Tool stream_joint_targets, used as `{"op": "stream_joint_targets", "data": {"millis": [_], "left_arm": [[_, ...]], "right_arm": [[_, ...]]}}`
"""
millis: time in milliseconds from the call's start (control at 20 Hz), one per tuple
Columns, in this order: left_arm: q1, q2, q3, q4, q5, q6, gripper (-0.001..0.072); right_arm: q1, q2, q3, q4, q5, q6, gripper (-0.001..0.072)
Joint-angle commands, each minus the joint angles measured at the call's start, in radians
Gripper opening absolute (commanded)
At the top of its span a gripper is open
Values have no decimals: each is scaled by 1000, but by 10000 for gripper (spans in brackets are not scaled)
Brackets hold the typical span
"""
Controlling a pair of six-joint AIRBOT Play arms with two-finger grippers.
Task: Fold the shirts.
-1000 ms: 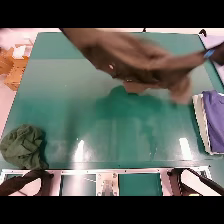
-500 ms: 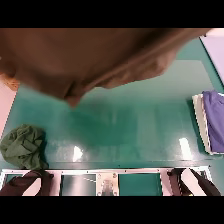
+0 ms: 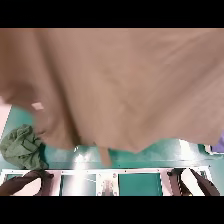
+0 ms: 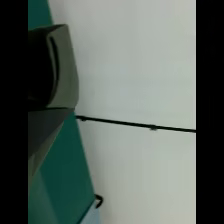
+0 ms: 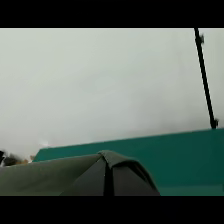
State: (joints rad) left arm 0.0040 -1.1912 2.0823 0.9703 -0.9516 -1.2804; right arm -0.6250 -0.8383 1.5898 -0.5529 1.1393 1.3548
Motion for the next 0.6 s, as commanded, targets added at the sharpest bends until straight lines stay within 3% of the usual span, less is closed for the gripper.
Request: {"op": "stream_joint_targets", "data": {"millis": [0,200,450,500,550], "left_arm": [[-38,-272,-36,-200,12,151,23],[-143,-612,-43,-222,141,213,23],[-188,-827,-43,-260,190,215,25],[-183,-832,-43,-259,184,215,196],[-171,-827,-40,-261,172,207,575]], "right_arm": [[42,-21,-373,2,-120,-79,18],[124,-233,-645,2,-355,-171,18],[192,-662,-577,3,-394,-215,20],[193,-716,-544,3,-380,-214,69],[192,-744,-516,2,-361,-212,266]]}}
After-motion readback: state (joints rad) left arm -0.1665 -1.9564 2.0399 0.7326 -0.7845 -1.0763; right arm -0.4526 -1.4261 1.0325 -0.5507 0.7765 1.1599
